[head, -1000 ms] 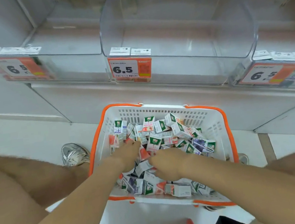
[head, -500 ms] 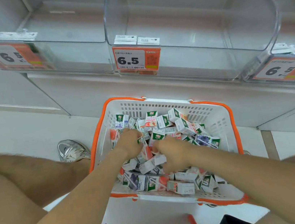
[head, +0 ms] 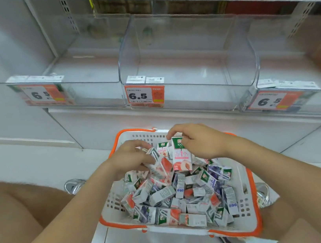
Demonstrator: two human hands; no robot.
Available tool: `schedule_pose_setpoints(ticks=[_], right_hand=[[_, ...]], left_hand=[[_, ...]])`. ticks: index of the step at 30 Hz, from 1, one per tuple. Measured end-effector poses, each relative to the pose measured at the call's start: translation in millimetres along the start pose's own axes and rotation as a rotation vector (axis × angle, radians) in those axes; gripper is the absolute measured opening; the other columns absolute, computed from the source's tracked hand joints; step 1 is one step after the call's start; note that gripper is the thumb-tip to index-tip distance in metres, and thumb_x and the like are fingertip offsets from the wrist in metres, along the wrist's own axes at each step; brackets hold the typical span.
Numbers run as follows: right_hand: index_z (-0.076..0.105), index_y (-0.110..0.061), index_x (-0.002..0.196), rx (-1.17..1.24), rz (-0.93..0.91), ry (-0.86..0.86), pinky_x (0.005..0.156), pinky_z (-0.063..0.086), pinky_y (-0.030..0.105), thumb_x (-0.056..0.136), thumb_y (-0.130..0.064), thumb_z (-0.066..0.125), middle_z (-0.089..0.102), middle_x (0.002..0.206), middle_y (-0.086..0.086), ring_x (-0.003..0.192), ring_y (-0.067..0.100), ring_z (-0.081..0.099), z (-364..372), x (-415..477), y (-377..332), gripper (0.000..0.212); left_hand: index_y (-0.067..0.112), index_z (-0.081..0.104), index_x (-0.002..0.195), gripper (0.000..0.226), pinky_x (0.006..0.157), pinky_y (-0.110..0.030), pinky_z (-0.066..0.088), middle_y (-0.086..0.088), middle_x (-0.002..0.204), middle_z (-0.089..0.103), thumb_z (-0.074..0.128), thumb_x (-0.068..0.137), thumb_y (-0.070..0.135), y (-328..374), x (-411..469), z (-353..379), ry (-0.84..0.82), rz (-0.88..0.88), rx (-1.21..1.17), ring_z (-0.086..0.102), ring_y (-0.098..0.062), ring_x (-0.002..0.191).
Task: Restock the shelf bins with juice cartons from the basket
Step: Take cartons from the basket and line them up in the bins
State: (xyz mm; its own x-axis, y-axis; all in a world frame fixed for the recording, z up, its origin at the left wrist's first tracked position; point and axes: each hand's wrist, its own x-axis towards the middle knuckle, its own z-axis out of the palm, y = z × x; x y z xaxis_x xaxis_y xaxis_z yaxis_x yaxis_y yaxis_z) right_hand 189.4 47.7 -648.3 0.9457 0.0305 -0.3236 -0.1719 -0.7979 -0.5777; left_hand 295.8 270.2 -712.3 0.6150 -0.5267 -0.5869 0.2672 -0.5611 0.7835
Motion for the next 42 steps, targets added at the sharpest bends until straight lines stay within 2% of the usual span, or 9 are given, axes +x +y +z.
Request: schedule_pose_setpoints(ticks=[5, 11, 17, 22, 25, 28, 34, 39, 42], right_hand=[[0.063, -0.029, 0.117, 0.015, -0.056, 0.24, 0.05, 0.034, 0.018, 0.101, -0.012, 0.039, 0.051, 0.054, -0.007, 0.048, 0.006, 0.047, -28, -13, -29, 0.034], [0.061, -0.026, 0.107, 0.116, -0.14, 0.598, 0.047, 0.033, 0.019, 0.099, -0.008, 0.037, 0.047, 0.049, -0.006, 0.047, 0.004, 0.054, -62, -25, -67, 0.031], [0.057, -0.028, 0.112, 0.167, -0.272, 0.687, 0.05, 0.031, 0.019, 0.099, -0.007, 0.038, 0.052, 0.063, -0.008, 0.061, 0.005, 0.053, -56, -9, -102, 0.031], [0.05, -0.032, 0.126, 0.138, -0.411, 0.661, 0.062, 0.03, 0.017, 0.103, -0.015, 0.038, 0.054, 0.089, -0.013, 0.076, 0.003, 0.05, -48, 23, -136, 0.031], [0.048, -0.035, 0.13, 0.141, -0.45, 0.686, 0.067, 0.037, 0.022, 0.104, -0.016, 0.042, 0.058, 0.107, -0.006, 0.083, 0.006, 0.054, -49, 51, -158, 0.032], [0.049, -0.03, 0.131, 0.117, -0.476, 0.748, 0.077, 0.046, 0.029, 0.101, -0.011, 0.048, 0.057, 0.119, 0.0, 0.095, 0.013, 0.058, -51, 89, -184, 0.036], [0.038, -0.019, 0.141, -0.173, -0.346, 0.502, 0.073, 0.045, 0.044, 0.099, -0.004, 0.05, 0.053, 0.111, 0.009, 0.091, 0.035, 0.053, -47, 164, -222, 0.046], [0.029, -0.017, 0.13, -0.099, -0.232, 0.214, 0.056, 0.04, 0.038, 0.095, -0.006, 0.049, 0.057, 0.09, 0.011, 0.079, 0.03, 0.056, -35, 204, -232, 0.042], [0.03, -0.017, 0.137, -0.037, -0.159, 0.175, 0.066, 0.05, 0.039, 0.094, -0.014, 0.052, 0.066, 0.102, 0.012, 0.09, 0.028, 0.062, -35, 218, -224, 0.048]], left_hand=[[0.02, 0.072, 0.123, 0.037, 0.091, -0.039, 0.06, -0.011, 0.098, 0.078, 0.081, 0.09, 0.007, 49, -34, -11, -0.013, 0.224, 0.052, 0.076, -0.025, 0.091], [0.029, 0.074, 0.115, 0.016, 0.085, -0.024, 0.056, 0.003, 0.106, 0.077, 0.068, 0.102, 0.022, 98, -63, -34, 0.16, 0.404, 0.1, 0.071, -0.01, 0.096], [0.028, 0.075, 0.114, 0.021, 0.095, -0.047, 0.059, 0.003, 0.103, 0.078, 0.058, 0.103, 0.024, 139, -87, -91, 0.37, 0.526, 0.25, 0.073, -0.021, 0.097], [0.018, 0.076, 0.102, 0.01, 0.057, -0.026, 0.058, 0.0, 0.085, 0.078, 0.068, 0.096, 0.02, 163, -97, -149, 0.546, 0.528, 0.254, 0.075, -0.014, 0.076], [0.025, 0.076, 0.096, 0.011, 0.081, -0.042, 0.064, 0.005, 0.086, 0.079, 0.073, 0.087, 0.031, 162, -87, -183, 0.723, 0.513, 0.262, 0.077, -0.017, 0.083], [0.026, 0.074, 0.091, 0.01, 0.086, -0.044, 0.063, 0.008, 0.087, 0.076, 0.073, 0.084, 0.033, 156, -74, -203, 0.901, 0.512, 0.204, 0.075, -0.015, 0.087], [-0.001, 0.071, 0.079, 0.043, 0.069, -0.051, 0.062, -0.022, 0.077, 0.071, 0.062, 0.069, 0.04, 152, -65, -227, 1.063, 0.43, 0.078, 0.062, -0.028, 0.062], [0.006, 0.046, 0.057, 0.037, 0.054, -0.034, 0.034, -0.007, 0.053, 0.036, 0.062, 0.068, 0.037, 150, -65, -225, 1.051, 0.353, 0.077, 0.039, -0.021, 0.054], [0.003, 0.052, 0.056, 0.038, 0.049, -0.04, 0.039, -0.01, 0.047, 0.048, 0.065, 0.074, 0.033, 150, -64, -223, 1.016, 0.321, 0.068, 0.046, -0.034, 0.05]])
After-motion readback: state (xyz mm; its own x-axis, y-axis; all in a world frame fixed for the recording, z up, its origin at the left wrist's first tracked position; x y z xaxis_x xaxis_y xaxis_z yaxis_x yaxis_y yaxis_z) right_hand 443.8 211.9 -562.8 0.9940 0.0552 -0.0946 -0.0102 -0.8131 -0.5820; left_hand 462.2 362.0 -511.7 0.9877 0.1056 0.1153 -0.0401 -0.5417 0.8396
